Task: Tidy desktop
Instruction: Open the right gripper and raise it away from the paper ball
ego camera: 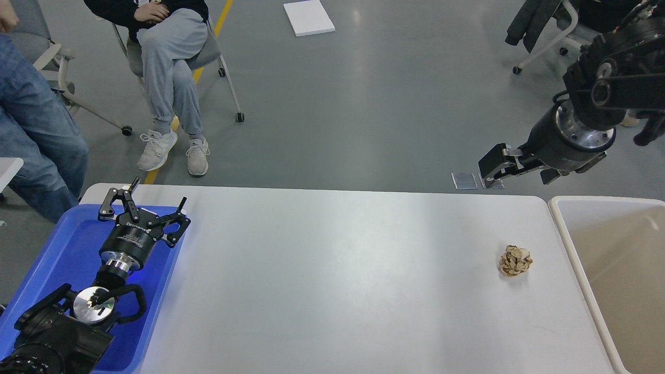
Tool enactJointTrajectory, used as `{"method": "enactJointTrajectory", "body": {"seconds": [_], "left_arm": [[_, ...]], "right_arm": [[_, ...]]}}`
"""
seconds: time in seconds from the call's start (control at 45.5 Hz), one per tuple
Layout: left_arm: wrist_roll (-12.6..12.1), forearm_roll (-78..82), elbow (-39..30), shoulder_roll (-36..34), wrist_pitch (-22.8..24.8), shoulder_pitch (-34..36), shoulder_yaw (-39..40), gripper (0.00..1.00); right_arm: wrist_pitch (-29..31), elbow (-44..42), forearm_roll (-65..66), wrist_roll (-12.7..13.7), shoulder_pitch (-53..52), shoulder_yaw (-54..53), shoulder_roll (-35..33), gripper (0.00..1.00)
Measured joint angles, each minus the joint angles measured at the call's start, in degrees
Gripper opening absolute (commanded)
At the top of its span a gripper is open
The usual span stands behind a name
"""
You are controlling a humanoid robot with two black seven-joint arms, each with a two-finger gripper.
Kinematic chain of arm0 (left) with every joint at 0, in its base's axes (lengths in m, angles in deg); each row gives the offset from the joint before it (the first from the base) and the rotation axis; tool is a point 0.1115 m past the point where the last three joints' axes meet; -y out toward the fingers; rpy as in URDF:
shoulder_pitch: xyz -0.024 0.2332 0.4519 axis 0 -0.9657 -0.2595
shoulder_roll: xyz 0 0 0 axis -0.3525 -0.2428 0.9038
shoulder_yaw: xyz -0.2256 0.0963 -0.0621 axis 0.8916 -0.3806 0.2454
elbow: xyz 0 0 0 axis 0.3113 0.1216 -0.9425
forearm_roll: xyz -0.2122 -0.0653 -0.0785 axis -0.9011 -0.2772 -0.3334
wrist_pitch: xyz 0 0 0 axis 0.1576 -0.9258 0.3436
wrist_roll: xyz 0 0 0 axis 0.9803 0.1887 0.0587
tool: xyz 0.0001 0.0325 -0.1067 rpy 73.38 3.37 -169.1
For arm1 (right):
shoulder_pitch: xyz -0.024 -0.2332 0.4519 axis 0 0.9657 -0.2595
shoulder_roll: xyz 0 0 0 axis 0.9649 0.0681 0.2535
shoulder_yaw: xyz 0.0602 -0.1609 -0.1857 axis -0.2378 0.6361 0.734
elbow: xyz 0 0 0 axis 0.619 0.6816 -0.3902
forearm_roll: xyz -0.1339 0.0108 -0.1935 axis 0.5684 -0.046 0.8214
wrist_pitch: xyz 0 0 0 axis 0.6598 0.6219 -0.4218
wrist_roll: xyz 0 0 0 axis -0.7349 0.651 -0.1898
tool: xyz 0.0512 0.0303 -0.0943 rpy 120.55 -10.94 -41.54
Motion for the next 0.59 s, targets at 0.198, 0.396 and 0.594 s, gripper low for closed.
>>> {"method": "enactJointTrajectory", "body": {"seconds": [0.198, 0.396, 0.594], "left_arm": [[0.0, 0.0, 0.0, 0.0, 0.0, 0.0, 0.0, 1.00], [0.0, 0.0, 0.0, 0.0, 0.0, 0.0, 0.0, 1.00], [0.0, 0.0, 0.0, 0.0, 0.0, 0.0, 0.0, 1.00]], "right_arm": [[-4.0, -0.1, -1.7, 0.0, 3.0, -1.1, -1.8, 0.96], [-7.3, -1.2, -1.5, 0.0, 8.0, -2.3, -3.1, 0.96], [-8.8, -6.4, -0.5, 0.0, 15.4, -3.6, -3.6, 1.00]]}}
